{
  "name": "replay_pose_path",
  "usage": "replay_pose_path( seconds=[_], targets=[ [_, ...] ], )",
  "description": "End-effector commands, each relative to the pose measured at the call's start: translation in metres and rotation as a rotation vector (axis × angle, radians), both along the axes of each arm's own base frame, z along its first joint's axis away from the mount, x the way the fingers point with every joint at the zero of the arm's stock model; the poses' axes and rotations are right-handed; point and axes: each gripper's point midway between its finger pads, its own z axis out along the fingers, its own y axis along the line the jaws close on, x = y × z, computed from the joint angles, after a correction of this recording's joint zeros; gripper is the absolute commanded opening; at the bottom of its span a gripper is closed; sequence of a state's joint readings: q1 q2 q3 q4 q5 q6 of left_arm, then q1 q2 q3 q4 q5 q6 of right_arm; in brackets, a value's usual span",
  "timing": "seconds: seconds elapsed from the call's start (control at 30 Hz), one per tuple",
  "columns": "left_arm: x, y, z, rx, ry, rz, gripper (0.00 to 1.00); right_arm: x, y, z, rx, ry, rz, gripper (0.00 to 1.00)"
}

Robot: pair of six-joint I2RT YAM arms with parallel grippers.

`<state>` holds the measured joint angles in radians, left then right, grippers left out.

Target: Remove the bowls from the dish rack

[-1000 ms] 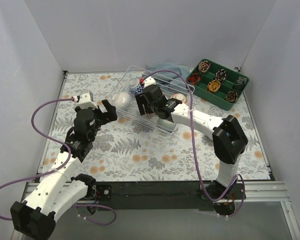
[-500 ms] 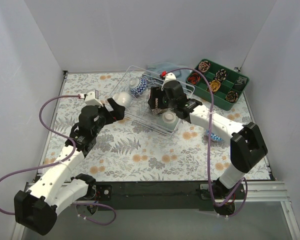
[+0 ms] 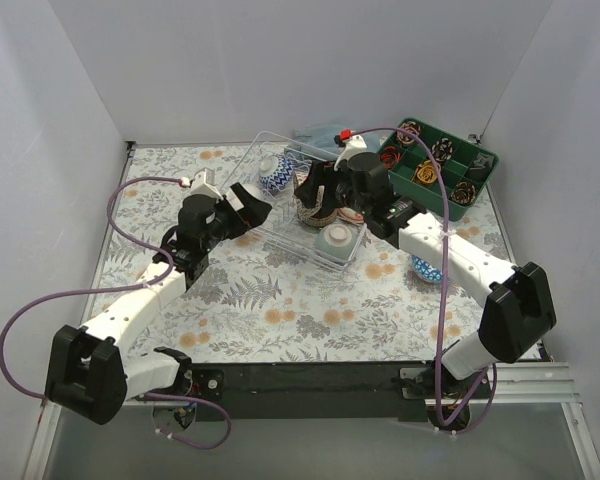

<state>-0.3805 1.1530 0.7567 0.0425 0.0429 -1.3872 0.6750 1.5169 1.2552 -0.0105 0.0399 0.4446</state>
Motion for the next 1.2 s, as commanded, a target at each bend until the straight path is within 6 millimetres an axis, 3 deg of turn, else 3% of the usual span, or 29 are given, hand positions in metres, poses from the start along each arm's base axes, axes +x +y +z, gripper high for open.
replay_pose_path(
  seconds=[0.0,0.57,0.97,1.17],
  targets=[
    [0.010,-0.011,0.025,-0.079,-0.039,-0.023,0.98,0.003,-0.004,0.044,0.130,-0.102,-0.001,0.11],
    [0.027,-0.053,0.014,-0.254,0.049,-0.138,0.81,-0.028,0.008,0.069,0.301,-0.072,0.116,0.11],
    [0.011,-0.070,0.020,-0.379,0.032,-0.238,0.76,-0.044,0.007,0.081,0.386,-0.068,0.147,0.11],
    [0.007,-0.074,0.009,-0.398,0.070,-0.249,0.74,-0.050,0.007,0.085,0.416,-0.068,0.167,0.11]
  ],
)
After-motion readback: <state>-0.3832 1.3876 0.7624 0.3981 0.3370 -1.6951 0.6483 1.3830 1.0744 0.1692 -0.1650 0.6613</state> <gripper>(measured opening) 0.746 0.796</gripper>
